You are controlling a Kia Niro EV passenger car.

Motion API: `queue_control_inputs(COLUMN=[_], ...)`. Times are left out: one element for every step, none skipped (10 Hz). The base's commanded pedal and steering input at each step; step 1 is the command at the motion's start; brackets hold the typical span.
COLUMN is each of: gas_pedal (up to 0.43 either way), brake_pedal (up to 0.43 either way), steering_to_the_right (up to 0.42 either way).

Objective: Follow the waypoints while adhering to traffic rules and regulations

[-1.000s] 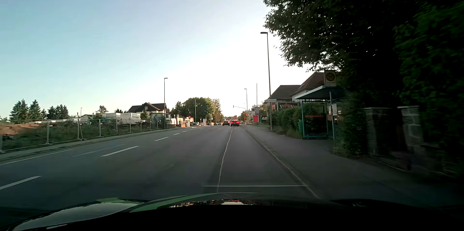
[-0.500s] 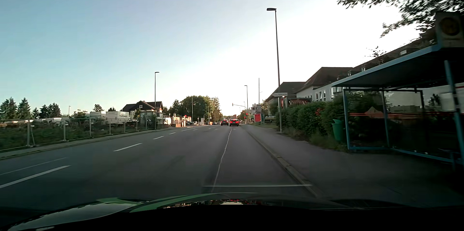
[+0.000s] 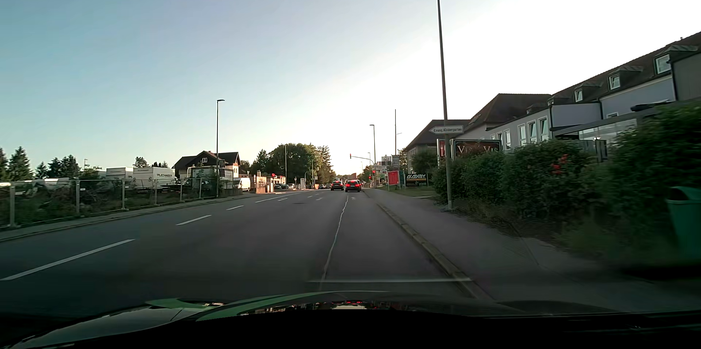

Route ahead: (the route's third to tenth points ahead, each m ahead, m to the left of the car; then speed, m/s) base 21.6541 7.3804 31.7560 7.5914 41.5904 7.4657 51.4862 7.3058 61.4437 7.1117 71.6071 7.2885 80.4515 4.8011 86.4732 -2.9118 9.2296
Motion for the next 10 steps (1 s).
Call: queue_control_inputs(gas_pedal=[0.000,0.000,0.000,0.000,0.000,0.000,0.000,0.000,0.000,0.000], brake_pedal=[0.067,0.067,0.067,0.073,0.079,0.085,0.104,0.122,0.134,0.134], steering_to_the_right=[0.000,0.000,0.000,0.000,-0.001,-0.001,-0.001,-0.001,-0.002,-0.006])
